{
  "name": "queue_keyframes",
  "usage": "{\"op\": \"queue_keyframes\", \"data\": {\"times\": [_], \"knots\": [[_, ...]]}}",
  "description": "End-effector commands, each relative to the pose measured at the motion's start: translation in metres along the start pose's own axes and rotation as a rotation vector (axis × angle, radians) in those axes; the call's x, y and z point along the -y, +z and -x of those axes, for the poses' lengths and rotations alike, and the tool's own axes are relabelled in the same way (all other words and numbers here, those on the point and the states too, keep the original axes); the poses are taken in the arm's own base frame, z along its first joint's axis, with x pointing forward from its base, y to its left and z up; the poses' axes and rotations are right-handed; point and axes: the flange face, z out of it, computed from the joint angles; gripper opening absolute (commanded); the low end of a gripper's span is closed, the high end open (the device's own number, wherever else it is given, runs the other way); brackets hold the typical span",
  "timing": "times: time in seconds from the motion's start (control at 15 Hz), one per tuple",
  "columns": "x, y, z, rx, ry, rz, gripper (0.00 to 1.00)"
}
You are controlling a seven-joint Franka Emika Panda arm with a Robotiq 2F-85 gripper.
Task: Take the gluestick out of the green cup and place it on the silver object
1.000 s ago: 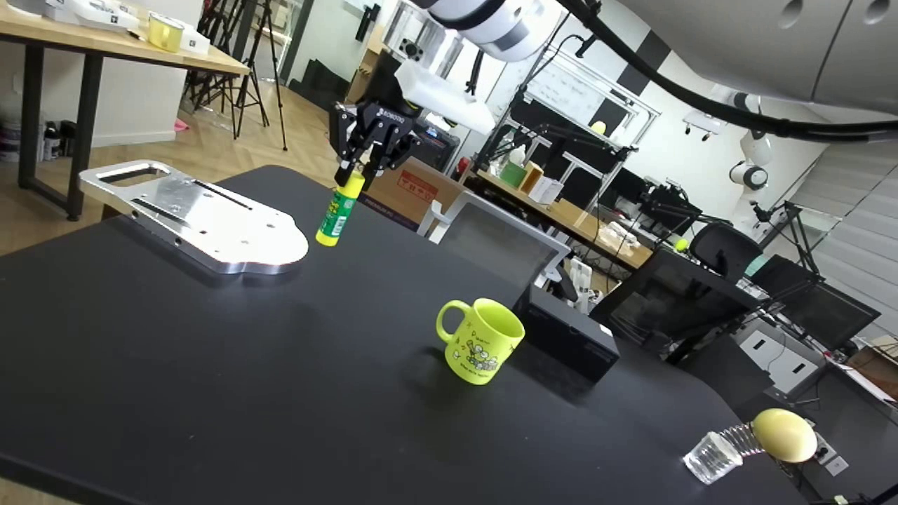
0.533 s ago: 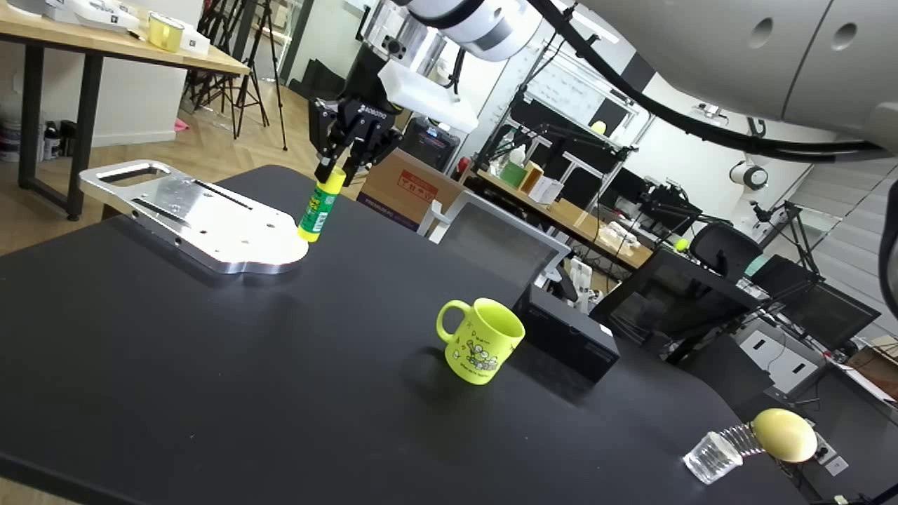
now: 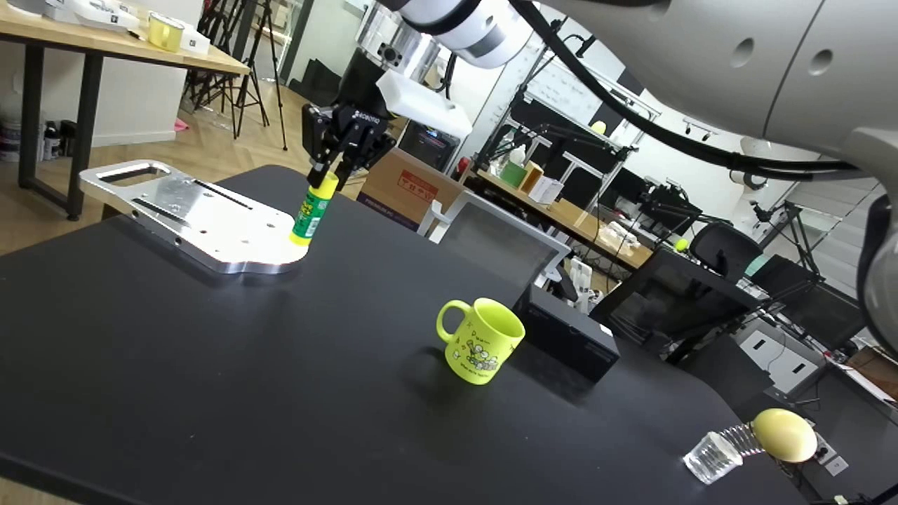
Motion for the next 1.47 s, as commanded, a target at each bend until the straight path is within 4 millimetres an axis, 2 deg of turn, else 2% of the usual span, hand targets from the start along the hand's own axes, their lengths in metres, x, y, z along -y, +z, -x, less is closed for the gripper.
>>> {"op": "queue_keyframes", "data": {"times": [0.0, 0.27, 0.33, 0.87, 0.93, 1.4], "knots": [[0.001, -0.006, 0.000, -0.001, -0.026, -0.004, 0.08], [0.000, -0.001, 0.002, 0.009, -0.024, -0.003, 0.08], [-0.001, -0.001, 0.003, 0.011, -0.024, -0.002, 0.33], [-0.001, 0.004, 0.004, 0.019, -0.021, -0.007, 0.33], [-0.001, 0.004, 0.004, 0.018, -0.021, -0.007, 0.08], [-0.002, 0.014, 0.005, 0.007, -0.039, -0.003, 0.08]]}}
